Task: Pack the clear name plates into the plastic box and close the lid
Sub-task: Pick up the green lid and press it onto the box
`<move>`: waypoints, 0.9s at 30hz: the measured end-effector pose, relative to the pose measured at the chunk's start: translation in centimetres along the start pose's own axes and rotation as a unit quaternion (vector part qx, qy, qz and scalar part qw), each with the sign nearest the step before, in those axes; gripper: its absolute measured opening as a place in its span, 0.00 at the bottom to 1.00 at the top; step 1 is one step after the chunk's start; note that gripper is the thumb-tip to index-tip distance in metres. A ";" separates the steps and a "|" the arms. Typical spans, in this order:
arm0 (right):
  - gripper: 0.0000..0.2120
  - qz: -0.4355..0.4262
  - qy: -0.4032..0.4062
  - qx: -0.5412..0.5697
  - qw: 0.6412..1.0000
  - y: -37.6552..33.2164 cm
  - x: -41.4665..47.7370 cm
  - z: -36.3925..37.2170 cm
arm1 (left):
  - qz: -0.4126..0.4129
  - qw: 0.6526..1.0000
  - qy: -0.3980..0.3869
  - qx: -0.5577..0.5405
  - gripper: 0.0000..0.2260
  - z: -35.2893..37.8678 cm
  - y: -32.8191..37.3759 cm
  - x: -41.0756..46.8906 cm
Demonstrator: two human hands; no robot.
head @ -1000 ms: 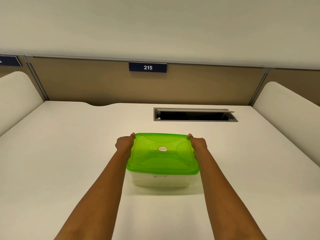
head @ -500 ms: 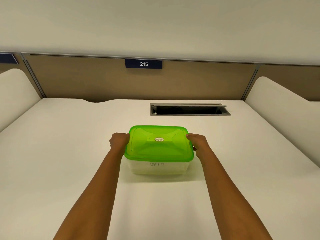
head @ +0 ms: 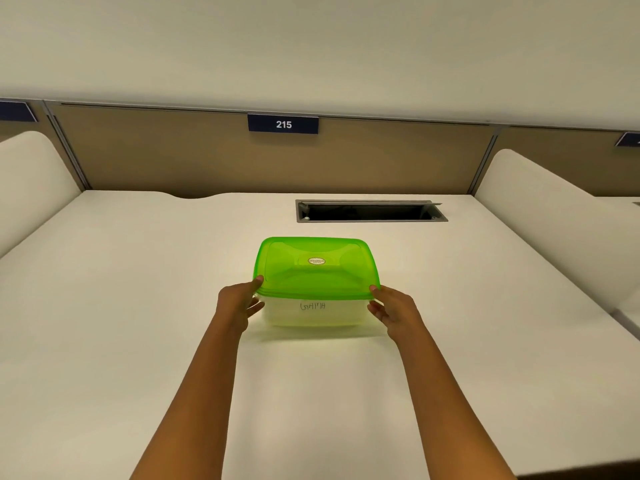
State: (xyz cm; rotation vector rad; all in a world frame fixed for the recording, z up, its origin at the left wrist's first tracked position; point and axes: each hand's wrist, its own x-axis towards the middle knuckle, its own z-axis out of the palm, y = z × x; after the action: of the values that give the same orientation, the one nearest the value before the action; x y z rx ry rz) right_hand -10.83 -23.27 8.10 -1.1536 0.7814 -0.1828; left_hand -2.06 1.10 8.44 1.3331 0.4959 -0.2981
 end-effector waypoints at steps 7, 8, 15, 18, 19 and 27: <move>0.19 -0.006 0.034 0.054 0.998 0.1 -0.9 0.8 | -0.008 0.999 -0.012 -0.038 0.22 0.0 -0.1 -0.7; 0.19 -0.004 0.038 0.057 0.998 0.0 -0.9 0.9 | -0.009 0.999 -0.011 -0.040 0.22 0.0 -0.1 -0.8; 0.16 -0.002 0.051 0.071 0.996 -0.2 -1.2 1.2 | 0.003 0.999 0.005 -0.031 0.22 0.1 -0.2 -0.3; 0.17 -0.003 0.050 0.068 0.996 -0.2 -1.3 1.1 | 0.007 1.000 0.017 -0.010 0.21 0.2 -0.2 -0.2; 0.17 -0.005 0.049 0.065 0.997 -0.2 -1.3 1.2 | 0.009 1.000 0.020 -0.004 0.20 0.2 -0.2 -0.1; 0.16 -0.007 0.050 0.056 0.997 -0.3 -1.3 1.2 | 0.008 0.999 0.043 0.027 0.19 0.3 0.0 0.1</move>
State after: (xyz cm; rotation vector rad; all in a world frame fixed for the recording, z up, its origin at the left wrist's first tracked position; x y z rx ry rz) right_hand -10.98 -21.83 9.17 -1.0509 0.8414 -0.2940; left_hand -1.92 0.79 8.44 1.4056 0.5520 -0.2436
